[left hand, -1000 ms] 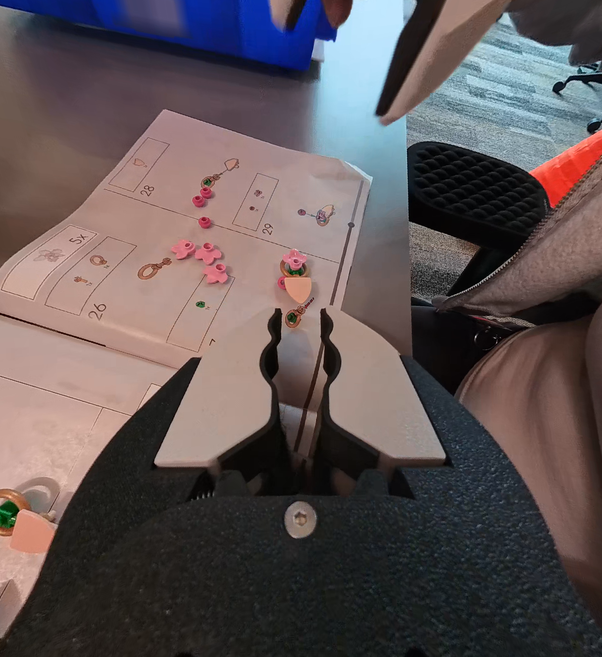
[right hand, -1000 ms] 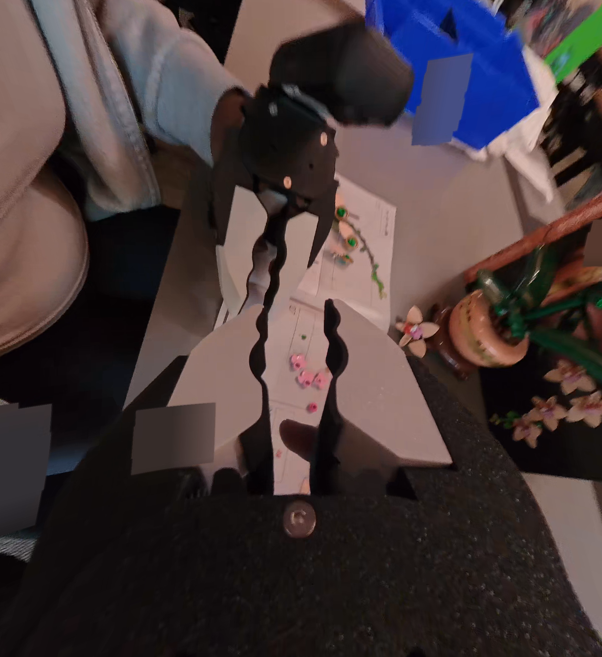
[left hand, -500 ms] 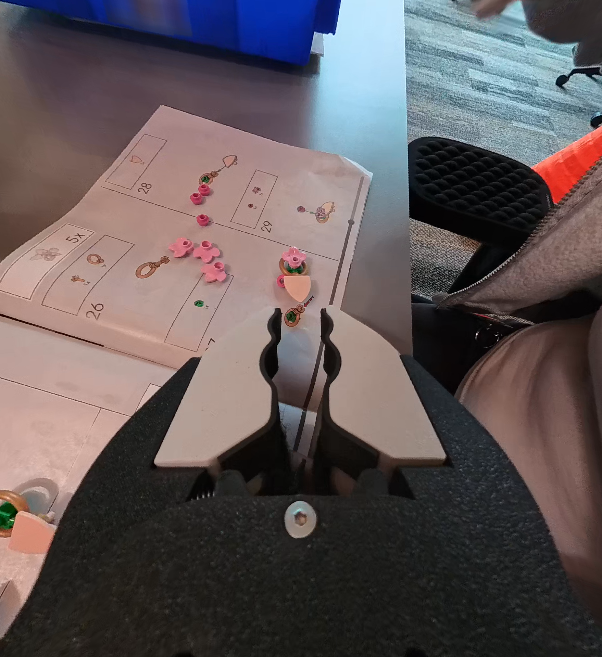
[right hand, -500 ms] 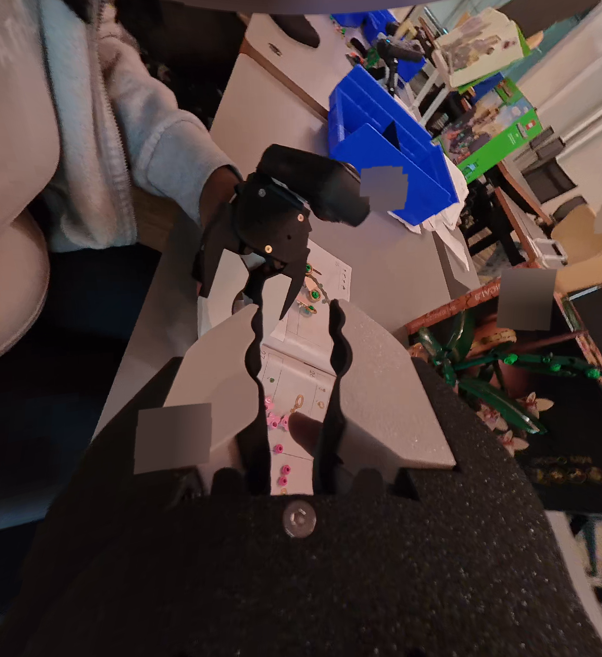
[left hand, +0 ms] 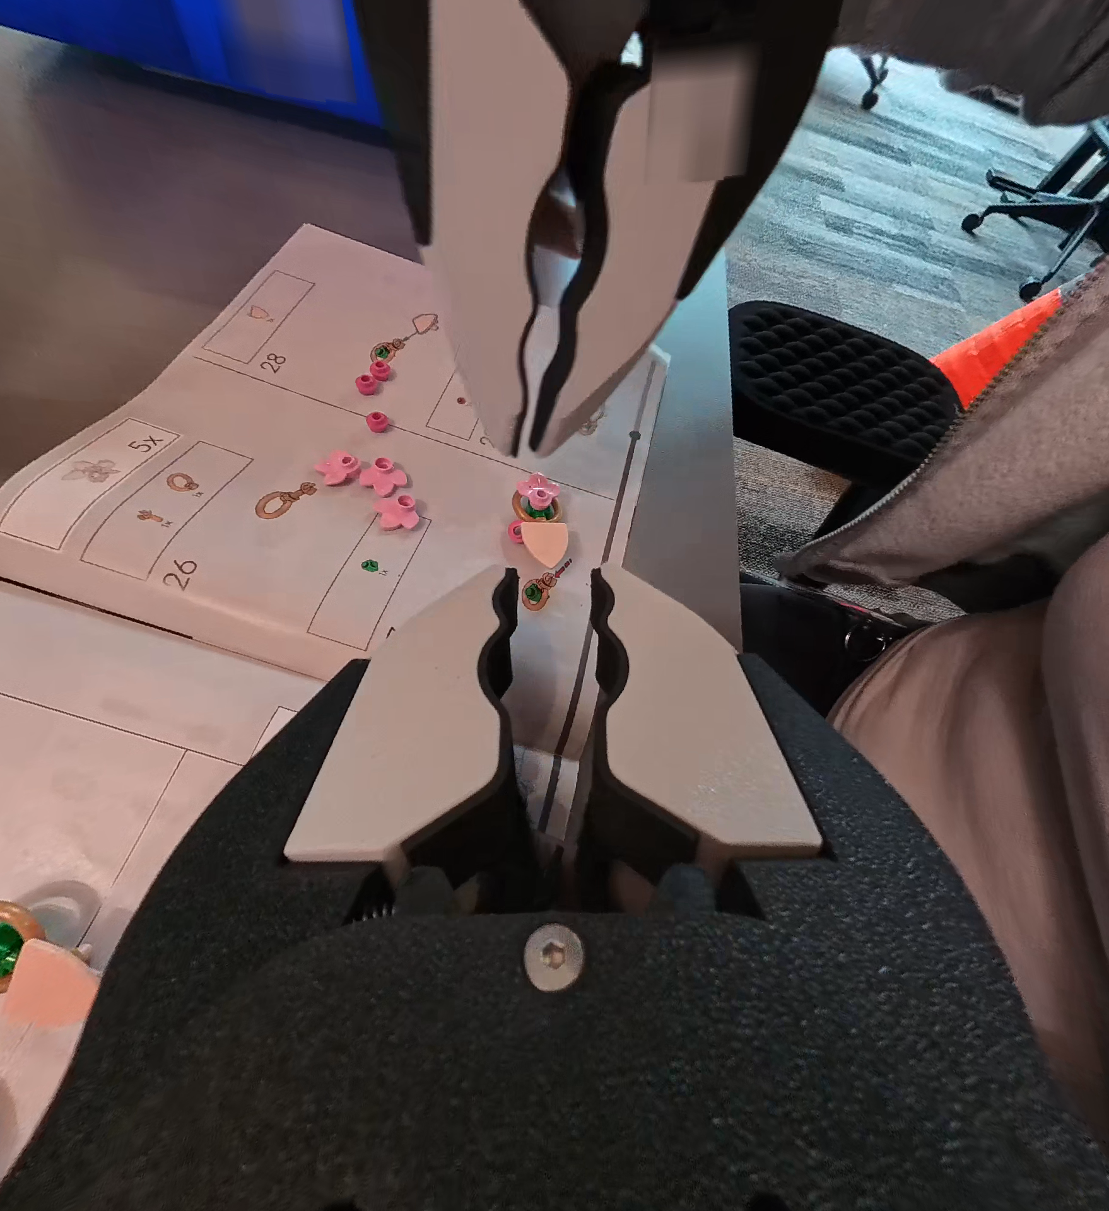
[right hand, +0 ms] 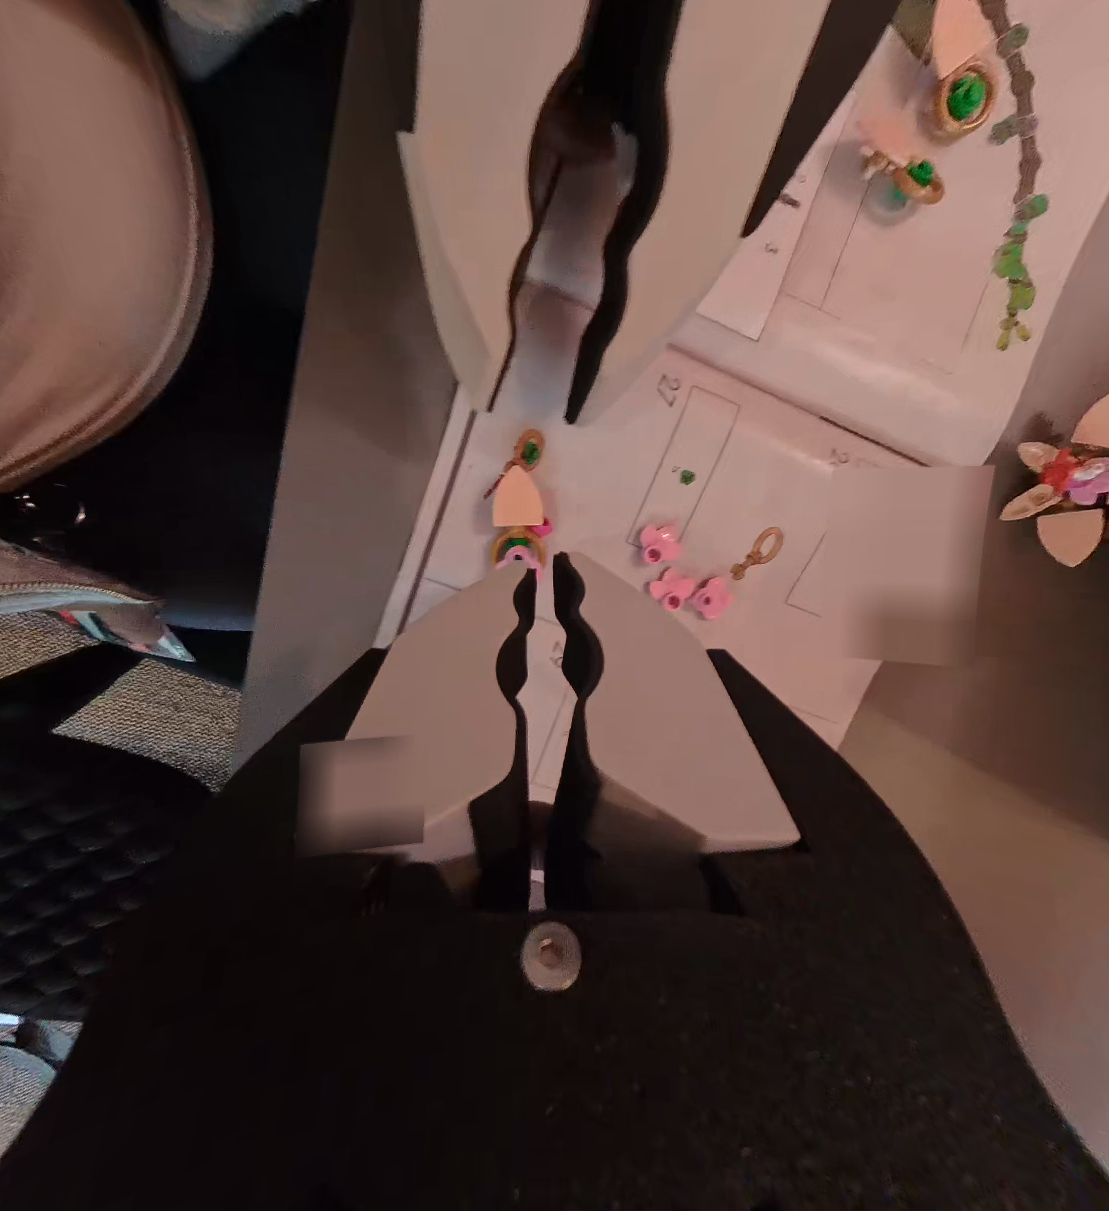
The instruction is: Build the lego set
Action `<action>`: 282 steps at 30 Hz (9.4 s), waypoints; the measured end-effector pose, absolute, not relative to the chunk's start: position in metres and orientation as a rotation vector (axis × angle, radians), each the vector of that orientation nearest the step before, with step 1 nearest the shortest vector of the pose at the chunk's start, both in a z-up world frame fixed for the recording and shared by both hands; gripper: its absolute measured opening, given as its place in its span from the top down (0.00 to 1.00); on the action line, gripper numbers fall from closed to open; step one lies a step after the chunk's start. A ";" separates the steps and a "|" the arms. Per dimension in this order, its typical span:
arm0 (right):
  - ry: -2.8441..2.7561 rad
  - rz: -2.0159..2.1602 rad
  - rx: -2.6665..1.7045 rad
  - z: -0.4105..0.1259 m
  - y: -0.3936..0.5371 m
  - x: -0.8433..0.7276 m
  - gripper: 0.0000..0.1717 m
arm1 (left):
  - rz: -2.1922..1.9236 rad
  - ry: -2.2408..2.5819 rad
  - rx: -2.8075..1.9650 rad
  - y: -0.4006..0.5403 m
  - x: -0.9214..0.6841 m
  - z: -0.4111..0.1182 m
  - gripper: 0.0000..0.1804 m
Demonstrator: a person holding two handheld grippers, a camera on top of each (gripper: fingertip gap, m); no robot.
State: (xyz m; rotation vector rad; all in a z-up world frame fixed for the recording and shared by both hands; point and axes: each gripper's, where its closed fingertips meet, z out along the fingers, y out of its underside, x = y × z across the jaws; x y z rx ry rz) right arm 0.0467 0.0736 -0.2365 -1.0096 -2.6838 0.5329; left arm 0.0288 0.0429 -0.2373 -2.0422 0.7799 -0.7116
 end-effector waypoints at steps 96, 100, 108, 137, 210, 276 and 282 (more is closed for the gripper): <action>-2.653 0.600 -1.345 -0.267 0.064 0.043 0.96 | -0.727 0.796 -2.068 0.040 0.031 -0.241 0.88; -2.626 0.610 -1.342 -0.267 0.064 0.043 0.97 | -0.730 0.795 -2.068 0.040 0.031 -0.241 0.88; -2.580 0.609 -1.313 -0.266 0.064 0.043 0.97 | -0.718 0.808 -2.076 0.039 0.031 -0.242 0.88; -2.415 0.724 -1.378 -0.250 0.089 0.075 0.97 | -0.622 1.052 -1.994 0.083 0.069 -0.242 0.75; -2.423 0.868 -1.560 -0.258 0.089 0.074 0.97 | -0.526 1.138 -2.074 0.082 0.070 -0.264 0.88; -2.156 0.568 -1.648 -0.261 0.088 0.113 0.91 | -0.597 1.070 -2.097 0.082 0.065 -0.261 0.86; -2.152 0.561 -1.638 -0.258 0.092 0.111 0.96 | -0.593 1.072 -2.099 0.082 0.065 -0.261 0.86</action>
